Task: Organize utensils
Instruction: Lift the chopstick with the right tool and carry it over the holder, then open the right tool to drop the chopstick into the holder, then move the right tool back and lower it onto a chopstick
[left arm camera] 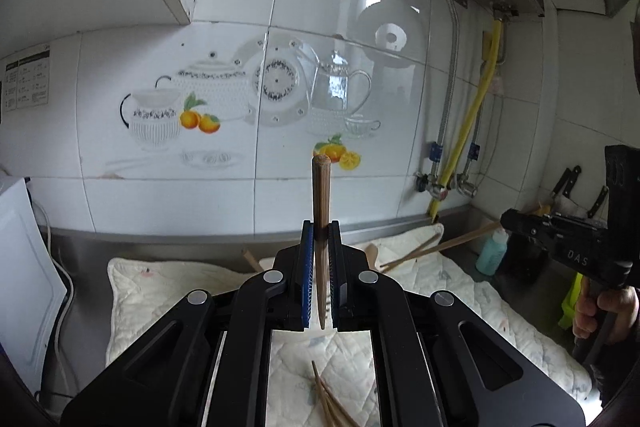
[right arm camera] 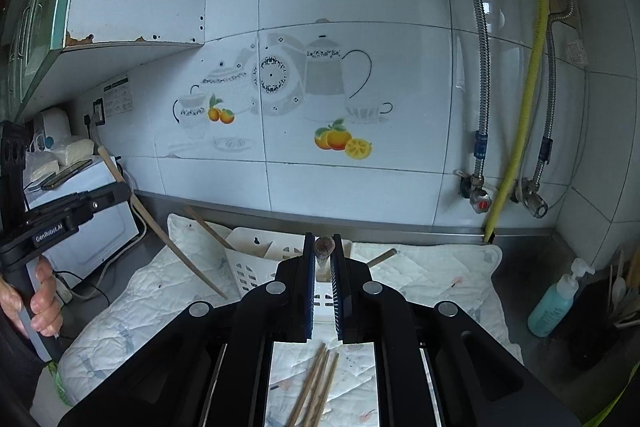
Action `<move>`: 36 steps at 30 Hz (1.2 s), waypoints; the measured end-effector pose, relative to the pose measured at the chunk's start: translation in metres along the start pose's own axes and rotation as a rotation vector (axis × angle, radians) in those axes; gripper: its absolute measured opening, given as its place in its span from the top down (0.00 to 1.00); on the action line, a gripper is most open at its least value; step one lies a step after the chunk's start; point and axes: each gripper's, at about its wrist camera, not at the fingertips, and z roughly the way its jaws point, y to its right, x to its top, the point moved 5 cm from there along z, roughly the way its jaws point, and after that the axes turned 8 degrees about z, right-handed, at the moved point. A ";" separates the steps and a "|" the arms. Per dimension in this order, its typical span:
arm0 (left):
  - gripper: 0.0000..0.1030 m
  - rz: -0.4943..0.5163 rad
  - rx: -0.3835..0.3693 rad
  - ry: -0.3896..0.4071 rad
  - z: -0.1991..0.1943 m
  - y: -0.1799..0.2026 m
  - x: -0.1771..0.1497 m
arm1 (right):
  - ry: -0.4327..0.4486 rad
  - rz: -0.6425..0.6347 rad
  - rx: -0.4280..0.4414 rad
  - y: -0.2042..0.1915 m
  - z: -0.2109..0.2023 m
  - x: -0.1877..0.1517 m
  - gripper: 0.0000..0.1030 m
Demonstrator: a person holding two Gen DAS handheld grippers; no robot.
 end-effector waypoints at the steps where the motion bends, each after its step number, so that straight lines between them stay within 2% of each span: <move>1: 0.95 0.002 0.004 0.012 0.003 -0.001 0.008 | -0.011 -0.002 0.002 0.001 0.004 0.004 0.93; 4: 0.95 0.008 0.035 0.037 0.015 -0.005 0.026 | -0.047 -0.003 0.006 0.003 0.019 0.011 0.93; 8: 0.95 0.017 0.081 0.029 0.037 -0.011 0.036 | -0.100 -0.017 0.000 0.004 0.040 0.013 0.93; 16: 0.95 0.000 0.124 -0.077 0.088 -0.027 0.017 | -0.212 -0.021 -0.007 0.008 0.078 0.015 0.93; 20: 0.94 -0.003 0.124 -0.124 0.103 -0.030 0.007 | -0.240 -0.002 -0.001 0.010 0.094 0.015 0.93; 28: 0.88 0.019 0.134 -0.121 0.095 -0.027 0.004 | -0.225 0.028 0.003 0.013 0.098 0.014 0.92; 32: 0.75 0.034 0.142 -0.108 0.077 -0.022 0.002 | -0.181 0.036 -0.002 0.015 0.081 0.011 0.86; 36: 0.64 0.052 0.142 -0.112 0.055 -0.013 -0.009 | -0.128 0.019 -0.018 0.012 0.054 0.003 0.85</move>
